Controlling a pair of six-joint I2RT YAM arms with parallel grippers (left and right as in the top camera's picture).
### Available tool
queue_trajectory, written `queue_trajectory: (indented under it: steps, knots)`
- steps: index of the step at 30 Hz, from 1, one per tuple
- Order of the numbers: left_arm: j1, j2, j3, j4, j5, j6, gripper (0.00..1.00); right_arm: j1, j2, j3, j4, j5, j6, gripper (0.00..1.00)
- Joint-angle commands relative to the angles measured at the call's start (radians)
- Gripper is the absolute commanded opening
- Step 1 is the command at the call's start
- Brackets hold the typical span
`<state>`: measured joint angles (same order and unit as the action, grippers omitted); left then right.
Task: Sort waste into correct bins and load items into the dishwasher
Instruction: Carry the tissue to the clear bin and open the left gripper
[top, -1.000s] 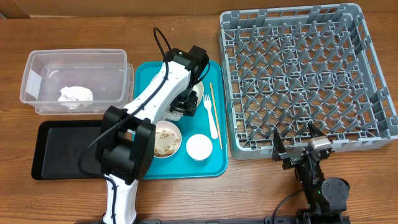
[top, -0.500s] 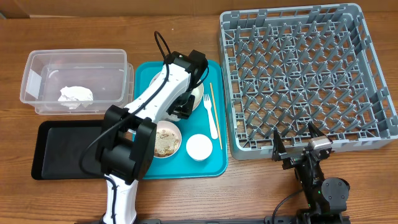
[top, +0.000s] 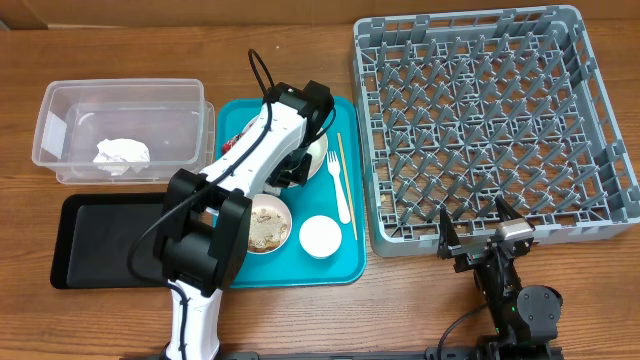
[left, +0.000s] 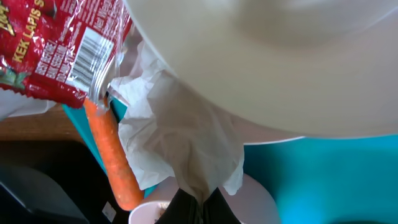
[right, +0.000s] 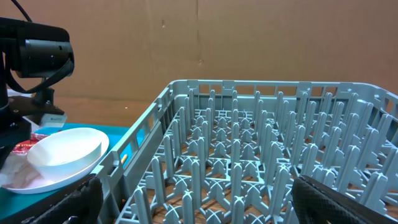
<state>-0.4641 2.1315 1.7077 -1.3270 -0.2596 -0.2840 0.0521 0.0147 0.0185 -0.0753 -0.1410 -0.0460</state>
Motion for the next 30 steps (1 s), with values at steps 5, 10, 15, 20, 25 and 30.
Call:
queue_trajectory:
  steps: [5, 10, 15, 20, 25, 30]
  knots:
    - [0.006, -0.010, 0.039, -0.046, -0.022, 0.000, 0.04, -0.005, -0.009, -0.011, 0.005, 0.009, -0.003, 1.00]
    - [0.006, -0.023, 0.076, -0.076, -0.037, 0.000, 0.04, -0.005, -0.009, -0.011, 0.005, 0.009, -0.003, 1.00]
    - [0.006, -0.056, 0.091, -0.087, -0.037, 0.000, 0.04, -0.005, -0.009, -0.011, 0.005, 0.009, -0.003, 1.00]
    - [0.006, -0.122, 0.091, -0.093, -0.037, 0.000, 0.04, -0.005, -0.009, -0.011, 0.005, 0.009, -0.003, 1.00]
    - [0.006, -0.222, 0.091, -0.082, -0.036, -0.017, 0.04, -0.005, -0.009, -0.011, 0.005, 0.009, -0.003, 1.00]
    - [0.012, -0.333, 0.091, -0.043, -0.039, -0.041, 0.04, -0.005, -0.009, -0.011, 0.006, 0.009, -0.003, 1.00]
